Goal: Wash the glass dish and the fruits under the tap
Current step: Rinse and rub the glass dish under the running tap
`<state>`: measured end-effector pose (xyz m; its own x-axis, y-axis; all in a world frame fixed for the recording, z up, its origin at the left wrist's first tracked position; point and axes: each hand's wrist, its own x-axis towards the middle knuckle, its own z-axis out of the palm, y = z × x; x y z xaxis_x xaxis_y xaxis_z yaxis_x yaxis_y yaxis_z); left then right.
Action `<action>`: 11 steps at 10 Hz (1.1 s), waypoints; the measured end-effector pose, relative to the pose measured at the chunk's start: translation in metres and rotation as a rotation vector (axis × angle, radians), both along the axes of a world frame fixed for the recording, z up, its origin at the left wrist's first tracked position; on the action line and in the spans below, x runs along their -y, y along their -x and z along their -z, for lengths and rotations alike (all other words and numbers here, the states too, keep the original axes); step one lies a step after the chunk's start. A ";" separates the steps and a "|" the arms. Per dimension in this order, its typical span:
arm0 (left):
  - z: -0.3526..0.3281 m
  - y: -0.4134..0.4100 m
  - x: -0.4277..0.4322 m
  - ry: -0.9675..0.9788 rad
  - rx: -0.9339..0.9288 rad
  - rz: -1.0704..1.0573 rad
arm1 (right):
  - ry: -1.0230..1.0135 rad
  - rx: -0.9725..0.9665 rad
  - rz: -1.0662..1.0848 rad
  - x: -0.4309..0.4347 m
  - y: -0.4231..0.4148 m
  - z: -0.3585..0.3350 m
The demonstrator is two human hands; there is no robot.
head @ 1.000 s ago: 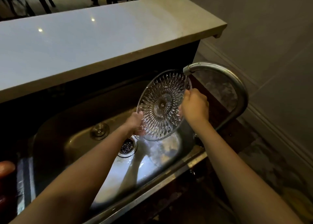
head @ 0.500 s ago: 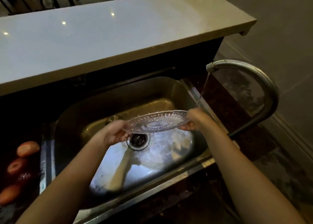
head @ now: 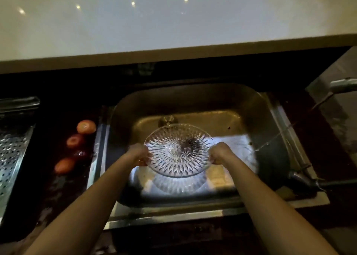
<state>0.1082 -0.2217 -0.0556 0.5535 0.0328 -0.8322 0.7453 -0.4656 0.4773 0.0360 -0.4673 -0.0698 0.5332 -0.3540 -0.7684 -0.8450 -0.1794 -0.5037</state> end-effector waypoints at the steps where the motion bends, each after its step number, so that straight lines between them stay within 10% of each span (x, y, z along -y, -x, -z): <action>1: 0.039 0.004 -0.026 -0.069 0.083 -0.106 | 0.175 -0.003 -0.182 -0.015 -0.012 0.024; 2: 0.061 0.001 -0.035 -0.134 0.170 -0.184 | 0.328 0.025 -0.255 -0.030 -0.021 0.048; 3: 0.077 0.006 -0.040 -0.457 0.237 0.296 | 0.410 0.031 -0.288 -0.041 -0.025 0.066; 4: 0.080 0.006 -0.040 -0.335 0.221 -0.025 | 0.443 0.035 -0.315 -0.045 -0.025 0.082; 9: 0.053 0.023 -0.039 -0.453 0.317 0.315 | 0.473 0.040 -0.468 -0.048 -0.028 0.098; 11: -0.005 0.047 -0.060 -0.364 0.710 0.302 | 0.564 0.105 -0.623 -0.064 -0.046 0.057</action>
<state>0.0613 -0.1613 -0.0508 0.9680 -0.0017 -0.2510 0.1453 -0.8115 0.5660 0.0823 -0.4031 -0.1266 0.8165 -0.2872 -0.5008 -0.4624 -0.8447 -0.2695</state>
